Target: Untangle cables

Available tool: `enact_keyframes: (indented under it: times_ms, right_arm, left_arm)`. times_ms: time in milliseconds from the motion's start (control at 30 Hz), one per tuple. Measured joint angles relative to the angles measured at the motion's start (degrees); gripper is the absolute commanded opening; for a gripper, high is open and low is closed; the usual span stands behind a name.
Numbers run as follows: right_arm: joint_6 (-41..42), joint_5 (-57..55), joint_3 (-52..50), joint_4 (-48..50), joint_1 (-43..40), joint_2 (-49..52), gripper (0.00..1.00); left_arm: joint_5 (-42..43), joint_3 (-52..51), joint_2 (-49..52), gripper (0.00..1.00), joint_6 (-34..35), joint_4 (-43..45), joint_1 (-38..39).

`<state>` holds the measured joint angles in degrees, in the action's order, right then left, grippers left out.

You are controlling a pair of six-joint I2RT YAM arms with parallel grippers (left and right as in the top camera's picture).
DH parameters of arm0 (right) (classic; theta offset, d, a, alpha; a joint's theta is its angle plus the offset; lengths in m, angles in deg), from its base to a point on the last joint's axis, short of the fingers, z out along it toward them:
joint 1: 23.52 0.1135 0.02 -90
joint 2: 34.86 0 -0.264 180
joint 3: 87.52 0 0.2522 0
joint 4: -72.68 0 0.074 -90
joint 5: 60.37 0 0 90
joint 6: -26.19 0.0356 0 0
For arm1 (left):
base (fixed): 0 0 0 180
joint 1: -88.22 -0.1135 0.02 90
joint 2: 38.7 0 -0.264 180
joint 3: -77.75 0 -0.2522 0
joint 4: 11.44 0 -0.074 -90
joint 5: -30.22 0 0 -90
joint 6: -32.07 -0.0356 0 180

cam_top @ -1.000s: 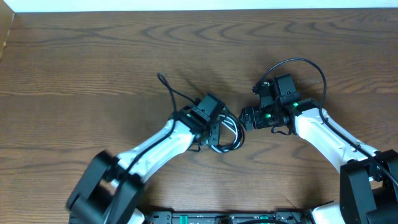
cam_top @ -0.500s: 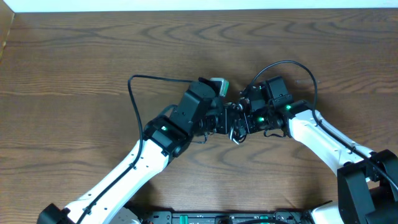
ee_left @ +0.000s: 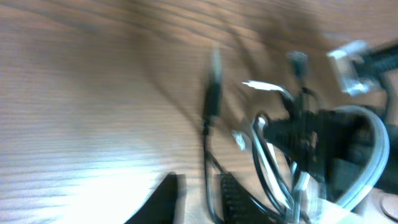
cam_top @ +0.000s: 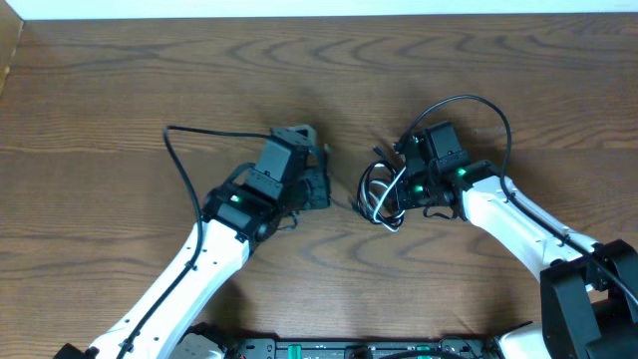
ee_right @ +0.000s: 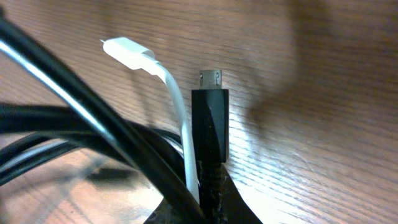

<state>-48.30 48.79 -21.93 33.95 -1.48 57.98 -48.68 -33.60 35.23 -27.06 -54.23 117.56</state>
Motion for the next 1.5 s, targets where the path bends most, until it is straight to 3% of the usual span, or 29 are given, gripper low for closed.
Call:
enact_keyframes:
  times_ms: [167,467,667,700,767,867,967,1033,1067,1133,1233,1267,1300,1333,1367,1500]
  right_arm:
    - [0.02,3.61,0.00,1.60,0.00,0.00,0.01]
    - [0.02,4.39,0.00,1.46,0.00,0.00,0.02]
    - [0.02,4.37,0.00,1.38,0.00,0.00,0.06]
    - [0.02,4.33,0.00,1.29,0.00,0.00,0.08]
    - [-0.02,3.96,0.00,1.05,-0.04,0.02,0.17]
    - [0.35,4.13,0.00,-0.57,-0.04,0.02,0.36]
    - [0.02,4.52,0.31,-5.62,-0.02,0.00,0.70]
    - [-0.17,5.07,0.72,-10.01,0.00,0.00,0.86]
    - [-0.48,5.44,0.83,-11.19,0.00,0.00,0.92]
    - [-1.97,5.81,1.01,-15.43,-0.02,0.00,0.95]
    - [-3.82,5.27,1.03,-16.39,-0.07,0.00,0.95]
    - [-3.93,4.74,1.03,-15.93,-0.28,0.00,0.90]
    - [-3.91,3.78,1.03,-15.34,-0.55,0.00,0.78]
    - [-3.58,2.12,1.05,-14.38,-1.18,0.00,0.60]
    - [-2.23,0.11,1.07,-13.66,-2.27,0.00,0.56]
    - [2.82,-4.39,3.91,-12.04,-9.60,0.00,0.58]
  left_arm:
    - [1.46,0.00,0.24,0.60,0.02,-0.24,-1.14]
    - [22.51,0.00,0.26,0.60,-1.14,1.90,-1.05]
    - [24.68,0.00,4.57,0.60,-2.32,3.30,0.90]
    - [24.81,0.00,7.65,0.50,-2.40,4.90,2.05]
    - [24.81,0.00,9.68,0.08,-2.75,7.08,2.78]
    - [24.81,0.00,11.10,0.08,-3.10,12.28,2.36]
    - [24.57,-0.02,10.05,0.08,-3.28,14.84,-2.12]
    - [24.61,-0.02,8.33,0.08,-3.21,16.00,-4.13]
    - [24.63,-0.02,7.45,0.08,-3.21,16.33,-4.50]
    - [24.59,-0.02,7.06,0.08,-3.21,16.81,-4.48]
    - [23.98,-0.02,7.06,0.08,-3.21,16.76,-4.48]
    - [23.61,-0.02,7.06,0.08,-3.21,16.74,-4.50]
    - [23.26,-0.02,7.06,0.08,-3.21,16.74,-4.50]
    - [22.99,-0.02,7.06,0.08,-3.21,16.87,-4.50]
    - [22.32,-0.02,7.06,0.08,-3.21,16.87,-4.57]
    - [18.45,-0.02,2.93,0.08,-3.21,16.00,-8.50]
